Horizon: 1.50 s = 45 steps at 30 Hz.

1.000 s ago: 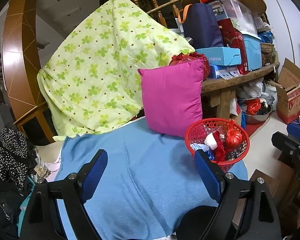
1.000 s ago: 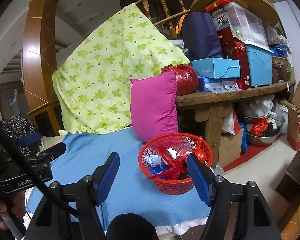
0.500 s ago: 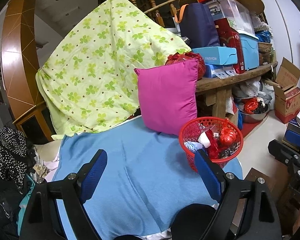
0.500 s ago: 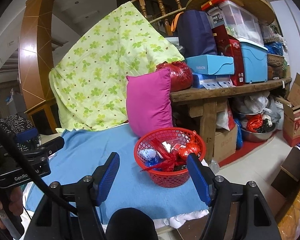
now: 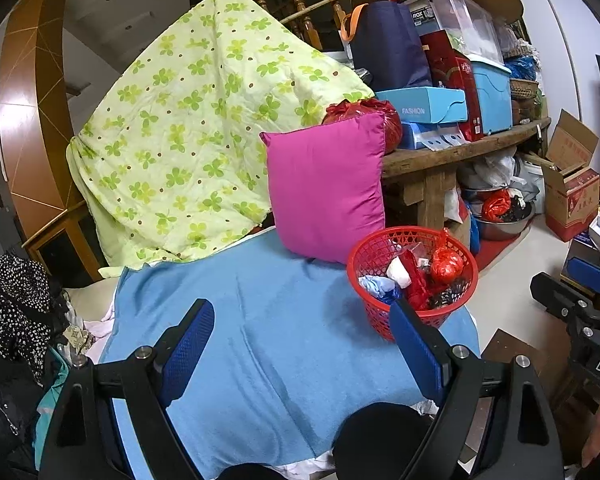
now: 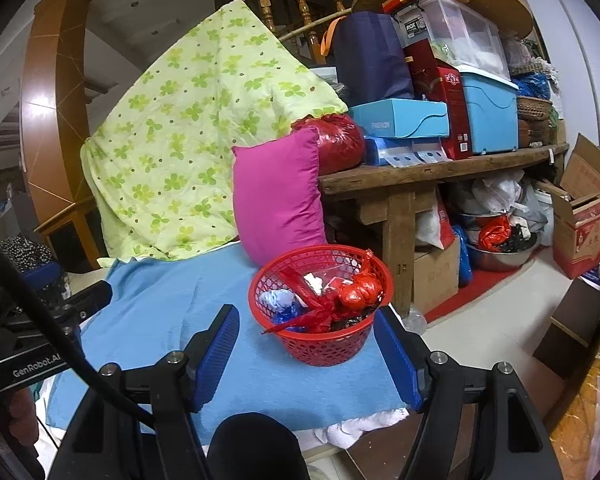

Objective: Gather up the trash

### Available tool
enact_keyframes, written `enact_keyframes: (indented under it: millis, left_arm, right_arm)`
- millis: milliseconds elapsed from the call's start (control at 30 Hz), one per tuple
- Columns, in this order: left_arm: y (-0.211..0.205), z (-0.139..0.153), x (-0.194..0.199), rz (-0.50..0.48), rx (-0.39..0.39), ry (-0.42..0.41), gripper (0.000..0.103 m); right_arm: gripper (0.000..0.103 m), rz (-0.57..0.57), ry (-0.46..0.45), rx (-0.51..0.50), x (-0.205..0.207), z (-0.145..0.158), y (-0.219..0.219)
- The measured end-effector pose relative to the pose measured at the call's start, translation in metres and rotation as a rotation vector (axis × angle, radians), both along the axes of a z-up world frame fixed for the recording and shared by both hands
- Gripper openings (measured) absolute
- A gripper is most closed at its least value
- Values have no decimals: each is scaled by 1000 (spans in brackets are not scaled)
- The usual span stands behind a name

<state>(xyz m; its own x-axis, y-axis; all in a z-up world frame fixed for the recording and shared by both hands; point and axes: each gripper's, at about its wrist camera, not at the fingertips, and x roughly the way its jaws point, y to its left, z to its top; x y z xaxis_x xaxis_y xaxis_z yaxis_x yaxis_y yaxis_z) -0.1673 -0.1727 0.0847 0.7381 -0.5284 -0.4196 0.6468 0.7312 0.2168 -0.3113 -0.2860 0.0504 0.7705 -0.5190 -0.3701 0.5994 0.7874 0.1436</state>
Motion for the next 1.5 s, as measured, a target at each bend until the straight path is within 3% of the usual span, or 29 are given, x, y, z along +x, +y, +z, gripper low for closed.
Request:
enact_keyframes:
  millis: [1500]
  left_arm:
    - [-4, -14, 3, 10, 3, 56, 90]
  right_arm:
    - [73, -53, 36, 3, 6, -6, 2]
